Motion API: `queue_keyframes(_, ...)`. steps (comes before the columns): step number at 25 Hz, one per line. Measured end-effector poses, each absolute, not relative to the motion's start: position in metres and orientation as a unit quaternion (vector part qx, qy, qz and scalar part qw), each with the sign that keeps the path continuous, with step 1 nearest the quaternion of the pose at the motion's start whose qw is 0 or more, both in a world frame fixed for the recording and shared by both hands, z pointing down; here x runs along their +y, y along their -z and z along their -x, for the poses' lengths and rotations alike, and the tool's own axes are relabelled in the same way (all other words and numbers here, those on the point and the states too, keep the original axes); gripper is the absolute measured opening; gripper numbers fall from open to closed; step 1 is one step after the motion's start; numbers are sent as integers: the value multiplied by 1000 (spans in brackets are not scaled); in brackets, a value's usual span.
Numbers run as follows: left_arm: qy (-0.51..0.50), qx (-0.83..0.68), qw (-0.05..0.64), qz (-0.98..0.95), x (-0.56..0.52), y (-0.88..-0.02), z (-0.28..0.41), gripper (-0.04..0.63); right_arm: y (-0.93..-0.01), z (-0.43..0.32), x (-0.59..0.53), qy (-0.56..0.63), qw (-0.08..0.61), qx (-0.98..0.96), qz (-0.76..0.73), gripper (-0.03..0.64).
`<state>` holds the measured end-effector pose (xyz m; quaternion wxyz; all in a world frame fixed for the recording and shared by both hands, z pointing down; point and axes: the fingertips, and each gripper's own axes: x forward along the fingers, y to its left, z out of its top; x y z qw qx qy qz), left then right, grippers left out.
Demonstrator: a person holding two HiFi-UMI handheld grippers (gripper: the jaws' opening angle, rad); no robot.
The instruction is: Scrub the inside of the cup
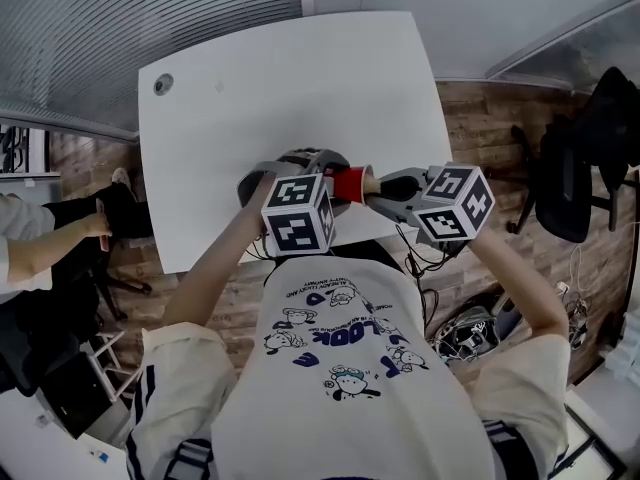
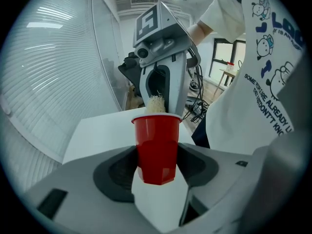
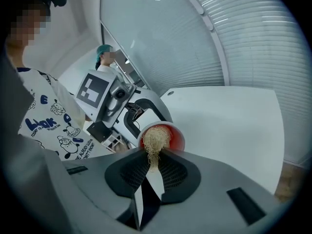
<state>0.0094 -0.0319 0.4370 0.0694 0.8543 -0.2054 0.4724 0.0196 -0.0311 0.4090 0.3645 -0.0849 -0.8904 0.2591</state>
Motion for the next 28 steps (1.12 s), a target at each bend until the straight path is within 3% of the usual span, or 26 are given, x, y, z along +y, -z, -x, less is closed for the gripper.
queue_keyframes(28,-450,-238,132,-850,-36,-444,20,282,-385,-37,-62,-270,312,-910,27,54)
